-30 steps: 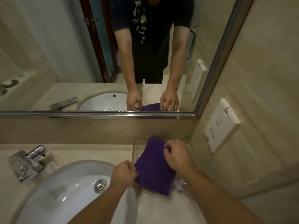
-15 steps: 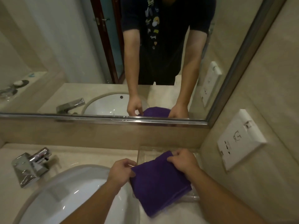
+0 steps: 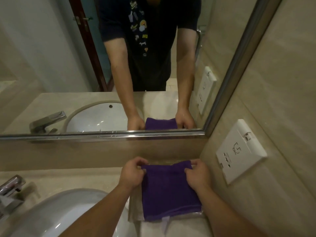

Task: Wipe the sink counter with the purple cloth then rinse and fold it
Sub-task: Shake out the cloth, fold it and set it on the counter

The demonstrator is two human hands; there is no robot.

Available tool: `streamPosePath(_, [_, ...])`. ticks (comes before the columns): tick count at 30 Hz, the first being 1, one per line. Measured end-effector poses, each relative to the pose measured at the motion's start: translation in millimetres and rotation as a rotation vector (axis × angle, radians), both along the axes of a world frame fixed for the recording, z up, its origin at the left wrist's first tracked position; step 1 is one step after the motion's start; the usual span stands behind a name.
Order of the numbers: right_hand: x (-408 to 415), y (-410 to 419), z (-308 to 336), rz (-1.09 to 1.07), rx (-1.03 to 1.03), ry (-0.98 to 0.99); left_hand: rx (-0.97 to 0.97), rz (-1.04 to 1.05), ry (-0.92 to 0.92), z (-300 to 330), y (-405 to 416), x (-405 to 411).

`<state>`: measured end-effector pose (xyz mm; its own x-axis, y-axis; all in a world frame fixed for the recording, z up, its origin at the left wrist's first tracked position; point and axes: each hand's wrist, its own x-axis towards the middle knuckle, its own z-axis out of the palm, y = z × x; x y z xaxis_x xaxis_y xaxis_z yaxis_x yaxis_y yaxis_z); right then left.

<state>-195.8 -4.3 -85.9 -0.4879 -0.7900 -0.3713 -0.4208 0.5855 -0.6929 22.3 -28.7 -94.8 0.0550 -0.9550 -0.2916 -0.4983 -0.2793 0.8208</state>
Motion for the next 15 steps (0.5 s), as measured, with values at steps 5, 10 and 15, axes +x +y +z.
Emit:
streamPosePath(5, [5,5,3,0.167,0.012,0.365,-0.183,-0.095,-0.335,-10,-6,-3])
streamPosePath(10, [11,14,-9,0.556,-0.159,0.642,-0.544,-0.384,-0.596,-14,15,-18])
streamPosePath(15, [13,27,-22,0.801,0.074,0.592,-0.307,-0.657,-0.71,-35,38,-38])
